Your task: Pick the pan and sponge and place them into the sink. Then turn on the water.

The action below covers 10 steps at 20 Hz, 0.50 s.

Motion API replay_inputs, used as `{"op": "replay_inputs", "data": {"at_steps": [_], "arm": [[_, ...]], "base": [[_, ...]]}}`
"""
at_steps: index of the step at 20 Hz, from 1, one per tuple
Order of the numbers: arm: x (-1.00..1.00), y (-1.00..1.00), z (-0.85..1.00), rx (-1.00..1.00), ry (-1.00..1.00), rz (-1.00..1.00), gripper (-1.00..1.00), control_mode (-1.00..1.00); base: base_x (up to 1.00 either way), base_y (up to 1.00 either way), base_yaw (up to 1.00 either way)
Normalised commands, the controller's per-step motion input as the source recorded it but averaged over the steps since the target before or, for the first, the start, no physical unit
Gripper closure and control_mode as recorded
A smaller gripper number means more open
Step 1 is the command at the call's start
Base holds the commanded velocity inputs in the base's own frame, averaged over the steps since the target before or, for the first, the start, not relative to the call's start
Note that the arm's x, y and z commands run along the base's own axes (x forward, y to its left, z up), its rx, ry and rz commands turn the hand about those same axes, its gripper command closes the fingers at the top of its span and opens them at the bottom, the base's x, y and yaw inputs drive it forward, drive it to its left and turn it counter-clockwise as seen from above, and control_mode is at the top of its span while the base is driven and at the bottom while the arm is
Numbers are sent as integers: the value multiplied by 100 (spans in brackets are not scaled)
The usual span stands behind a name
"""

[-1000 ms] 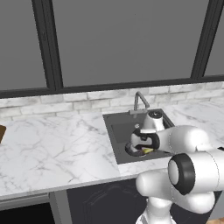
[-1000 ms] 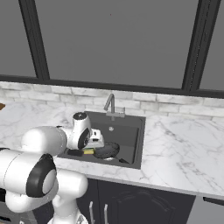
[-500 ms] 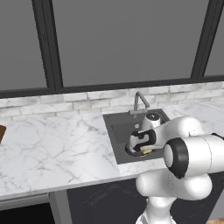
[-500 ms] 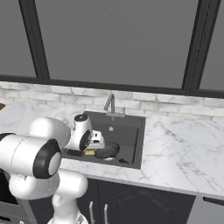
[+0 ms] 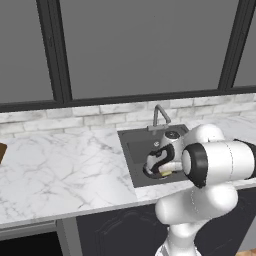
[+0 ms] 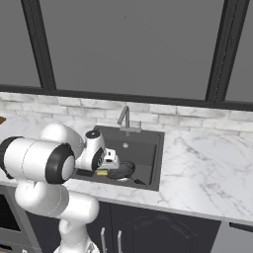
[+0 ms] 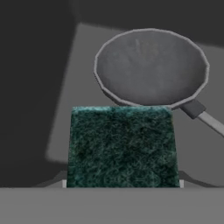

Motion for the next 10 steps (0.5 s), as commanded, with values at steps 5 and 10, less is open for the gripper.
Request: {"op": "replay_inputs", "data": {"at_steps": [5,10], "arm": [[26,0,-15,0,4,-7,100,-100],[25,0,-18,0,5,-6,100,-100]], "base": [[0,0,0],[0,0,0]]}}
